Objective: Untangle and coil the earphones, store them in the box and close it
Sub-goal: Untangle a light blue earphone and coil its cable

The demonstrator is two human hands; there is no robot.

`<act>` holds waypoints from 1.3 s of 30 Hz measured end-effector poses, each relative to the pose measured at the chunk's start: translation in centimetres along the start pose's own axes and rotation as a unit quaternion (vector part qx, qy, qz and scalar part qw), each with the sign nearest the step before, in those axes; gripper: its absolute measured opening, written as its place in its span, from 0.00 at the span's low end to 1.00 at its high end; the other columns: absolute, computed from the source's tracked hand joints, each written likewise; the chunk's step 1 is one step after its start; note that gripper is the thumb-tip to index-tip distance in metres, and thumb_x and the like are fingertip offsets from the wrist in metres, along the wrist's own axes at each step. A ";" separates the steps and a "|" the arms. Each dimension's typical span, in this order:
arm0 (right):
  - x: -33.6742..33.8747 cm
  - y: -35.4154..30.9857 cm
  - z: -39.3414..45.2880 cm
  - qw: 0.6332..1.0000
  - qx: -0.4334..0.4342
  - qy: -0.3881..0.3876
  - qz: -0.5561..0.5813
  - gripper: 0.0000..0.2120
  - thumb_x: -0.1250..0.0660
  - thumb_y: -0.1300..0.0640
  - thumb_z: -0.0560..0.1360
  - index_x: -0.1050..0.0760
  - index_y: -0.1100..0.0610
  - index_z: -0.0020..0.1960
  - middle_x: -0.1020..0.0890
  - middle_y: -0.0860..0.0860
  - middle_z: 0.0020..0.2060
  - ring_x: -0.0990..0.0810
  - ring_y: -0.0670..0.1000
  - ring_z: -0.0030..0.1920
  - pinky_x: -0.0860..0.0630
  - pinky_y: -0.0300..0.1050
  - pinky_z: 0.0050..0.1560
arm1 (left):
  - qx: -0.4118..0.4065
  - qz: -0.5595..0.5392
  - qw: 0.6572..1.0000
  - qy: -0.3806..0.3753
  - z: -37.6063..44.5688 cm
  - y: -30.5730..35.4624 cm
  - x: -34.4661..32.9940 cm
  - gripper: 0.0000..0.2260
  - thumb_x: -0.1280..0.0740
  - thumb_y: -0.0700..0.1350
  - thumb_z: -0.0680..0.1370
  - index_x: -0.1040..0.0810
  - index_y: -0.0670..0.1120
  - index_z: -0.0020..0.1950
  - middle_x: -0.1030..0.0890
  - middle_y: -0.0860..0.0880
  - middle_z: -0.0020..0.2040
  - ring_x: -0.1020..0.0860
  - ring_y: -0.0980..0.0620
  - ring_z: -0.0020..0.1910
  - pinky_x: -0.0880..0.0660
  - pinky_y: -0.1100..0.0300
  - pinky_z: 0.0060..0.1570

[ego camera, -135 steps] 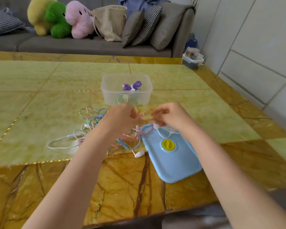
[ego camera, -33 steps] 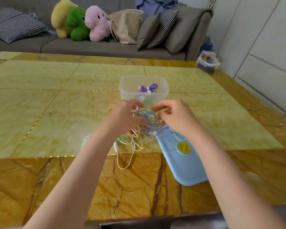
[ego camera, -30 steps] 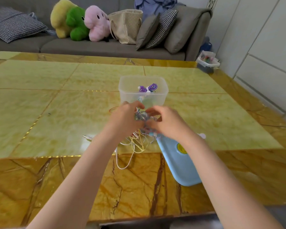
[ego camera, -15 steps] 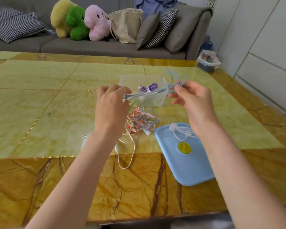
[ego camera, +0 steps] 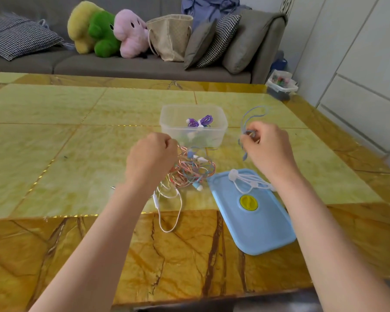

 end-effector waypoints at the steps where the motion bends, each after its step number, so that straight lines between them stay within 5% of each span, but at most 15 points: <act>1: -0.5 -0.2 -0.2 0.999 0.000 -0.041 0.012 0.03 0.35 0.62 0.74 0.23 0.58 0.43 0.22 0.53 0.34 0.24 0.55 0.39 0.32 0.45 0.40 | -0.003 0.011 1.000 -0.015 0.0 0.2 -0.3 0.16 0.42 0.45 0.78 0.18 0.41 0.41 0.18 0.47 0.33 0.23 0.48 0.29 0.29 0.60 0.29; 4: -1.4 -1.0 -0.7 0.992 0.009 -0.081 0.091 0.08 0.36 0.63 0.75 0.27 0.55 0.38 0.21 0.52 0.30 0.24 0.47 0.31 0.29 0.44 0.36 | -0.005 0.055 0.998 -0.020 0.1 0.2 -0.7 0.19 0.41 0.50 0.80 0.17 0.41 0.39 0.19 0.45 0.32 0.25 0.48 0.27 0.32 0.60 0.27; 7: 0.1 -1.6 -0.3 0.951 0.002 -0.031 0.308 0.09 0.41 0.66 0.78 0.31 0.58 0.40 0.20 0.51 0.33 0.26 0.44 0.26 0.29 0.38 0.29 | -0.011 0.087 0.995 0.050 0.2 -0.1 0.6 0.17 0.43 0.46 0.80 0.19 0.40 0.43 0.18 0.41 0.40 0.20 0.39 0.41 0.29 0.54 0.38; 10: 1.7 -2.4 -0.2 0.896 0.035 -0.007 0.442 0.08 0.44 0.66 0.80 0.31 0.58 0.43 0.19 0.51 0.37 0.23 0.47 0.31 0.30 0.37 0.30 | -0.073 0.061 0.992 0.078 -0.1 1.2 1.0 0.12 0.41 0.46 0.80 0.21 0.44 0.57 0.20 0.43 0.53 0.23 0.42 0.52 0.32 0.55 0.47; 13: 2.4 -2.7 -0.2 0.852 0.057 0.009 0.520 0.07 0.42 0.63 0.79 0.30 0.54 0.44 0.20 0.52 0.42 0.23 0.46 0.35 0.30 0.36 0.32 | -0.176 -0.042 0.983 -0.010 -0.8 3.4 -0.8 0.12 0.35 0.48 0.77 0.22 0.47 0.60 0.21 0.49 0.57 0.24 0.49 0.56 0.30 0.57 0.54; 15: 2.5 -2.4 -0.1 0.854 0.047 0.014 0.517 0.07 0.41 0.63 0.79 0.29 0.53 0.44 0.20 0.53 0.45 0.24 0.44 0.36 0.29 0.36 0.34 | -0.222 -0.005 0.969 -0.111 -1.6 4.0 -3.2 0.12 0.33 0.52 0.74 0.20 0.50 0.54 0.19 0.51 0.54 0.25 0.48 0.57 0.30 0.50 0.59; 18: 2.4 -1.0 0.0 0.864 -0.011 0.058 0.500 0.10 0.41 0.63 0.79 0.28 0.54 0.40 0.20 0.49 0.39 0.25 0.43 0.36 0.30 0.36 0.34 | -0.198 0.171 0.940 -0.219 -2.2 2.5 -5.5 0.12 0.35 0.53 0.76 0.22 0.53 0.57 0.24 0.53 0.61 0.34 0.47 0.66 0.38 0.51 0.66; 21: 3.5 0.8 0.2 0.806 -0.058 0.127 0.575 0.12 0.41 0.64 0.79 0.29 0.56 0.38 0.22 0.48 0.32 0.26 0.46 0.33 0.29 0.36 0.34 | -0.160 0.226 0.931 -0.238 -1.7 1.2 -5.2 0.16 0.35 0.51 0.77 0.28 0.57 0.65 0.34 0.56 0.71 0.44 0.47 0.72 0.44 0.50 0.67; 25: 4.7 1.5 0.2 0.732 -0.074 0.132 0.664 0.10 0.43 0.63 0.80 0.31 0.57 0.40 0.23 0.50 0.31 0.24 0.47 0.33 0.26 0.38 0.38 | -0.119 0.295 0.927 -0.196 -0.5 -0.5 -3.8 0.24 0.37 0.48 0.78 0.38 0.61 0.72 0.42 0.56 0.75 0.48 0.48 0.75 0.49 0.49 0.70; 28: 4.9 1.4 0.1 0.706 -0.075 0.120 0.694 0.10 0.43 0.61 0.80 0.30 0.56 0.41 0.23 0.49 0.31 0.25 0.46 0.32 0.28 0.36 0.35 | -0.052 0.340 0.934 -0.092 0.6 -2.1 -2.0 0.21 0.41 0.46 0.80 0.38 0.57 0.73 0.42 0.53 0.76 0.50 0.47 0.76 0.52 0.48 0.72; 32: 3.4 0.9 -0.2 0.748 -0.130 0.071 0.647 0.11 0.45 0.59 0.81 0.31 0.54 0.41 0.21 0.51 0.32 0.28 0.45 0.26 0.33 0.34 0.26 | -0.113 0.220 0.969 -0.002 0.8 0.2 -1.6 0.12 0.38 0.44 0.78 0.23 0.53 0.60 0.24 0.49 0.63 0.31 0.45 0.64 0.39 0.58 0.63; 35: 2.1 0.8 -0.5 0.743 -0.161 0.029 0.649 0.10 0.47 0.59 0.82 0.32 0.56 0.42 0.17 0.53 0.34 0.24 0.47 0.27 0.29 0.35 0.28 | -0.139 -0.028 0.974 -0.174 -0.8 3.1 -3.5 0.10 0.40 0.43 0.80 0.19 0.47 0.50 0.18 0.51 0.43 0.21 0.48 0.45 0.29 0.69 0.38; 39: 2.3 0.7 -0.2 0.736 -0.149 0.036 0.660 0.06 0.45 0.65 0.78 0.32 0.59 0.44 0.17 0.55 0.42 0.19 0.49 0.39 0.24 0.37 0.40 | -0.156 0.016 0.960 -0.233 -1.0 2.4 -4.0 0.12 0.40 0.45 0.80 0.17 0.48 0.45 0.22 0.50 0.34 0.26 0.52 0.32 0.33 0.69 0.29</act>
Point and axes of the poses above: each hand's wrist, its own z-axis towards the middle knuckle, its own x-axis out of the back of the hand, y = z × x, the point moved 5 cm from there along z, towards the middle knuckle
